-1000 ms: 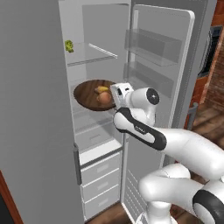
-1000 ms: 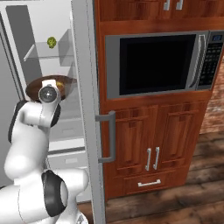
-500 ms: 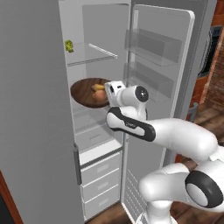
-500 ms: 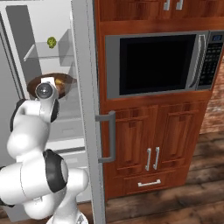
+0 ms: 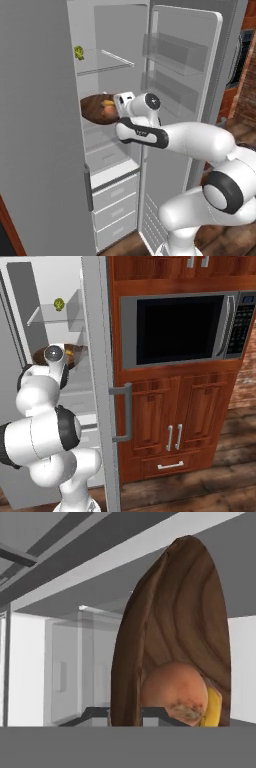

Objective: Pick the chicken drumstick and onion from their plates and place them in the bowl. Then put the bowl in the fridge.

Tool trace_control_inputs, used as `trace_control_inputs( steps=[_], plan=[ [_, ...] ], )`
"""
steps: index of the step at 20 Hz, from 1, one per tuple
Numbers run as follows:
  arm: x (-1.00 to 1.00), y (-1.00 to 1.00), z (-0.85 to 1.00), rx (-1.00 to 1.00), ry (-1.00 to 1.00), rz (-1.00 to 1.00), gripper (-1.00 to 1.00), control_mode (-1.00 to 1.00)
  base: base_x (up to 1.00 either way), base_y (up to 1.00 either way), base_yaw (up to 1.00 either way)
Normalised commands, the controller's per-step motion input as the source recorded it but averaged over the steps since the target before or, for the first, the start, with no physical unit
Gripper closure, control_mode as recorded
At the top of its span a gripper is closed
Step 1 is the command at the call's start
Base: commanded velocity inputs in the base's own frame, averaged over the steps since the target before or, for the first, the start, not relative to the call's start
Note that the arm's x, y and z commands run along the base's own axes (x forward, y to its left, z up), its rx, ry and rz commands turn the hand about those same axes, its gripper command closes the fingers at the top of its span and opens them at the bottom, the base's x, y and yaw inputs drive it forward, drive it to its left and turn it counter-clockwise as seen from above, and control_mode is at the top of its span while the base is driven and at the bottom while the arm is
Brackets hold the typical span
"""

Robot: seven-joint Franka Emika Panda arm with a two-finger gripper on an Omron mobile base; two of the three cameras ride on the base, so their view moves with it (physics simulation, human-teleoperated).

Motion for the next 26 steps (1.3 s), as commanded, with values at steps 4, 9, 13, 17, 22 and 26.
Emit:
trace_control_inputs(
  steps=[4, 9, 13, 17, 22, 26],
  plan=[
    [0.30, 0.09, -0.05, 0.00, 0.01, 0.00, 1.00, -1.00, 0.00, 0.00, 0.00],
    [0.30, 0.08, -0.11, 0.00, 0.00, 0.00, 1.00, -1.00, 0.00, 0.00, 0.00],
    [0.24, 0.01, -0.23, -0.04, 0.00, 0.00, 1.00, -1.00, 0.00, 0.00, 0.00],
    [0.19, 0.09, -0.29, -0.02, 0.00, 0.00, 1.00, -1.00, 0.00, 0.00, 0.00],
    [0.24, 0.06, -0.20, 0.00, 0.00, 0.00, 1.00, -1.00, 0.00, 0.00, 0.00],
    [0.29, 0.05, -0.16, 0.00, 0.00, 0.00, 1.00, -1.00, 0.00, 0.00, 0.00]
  ],
)
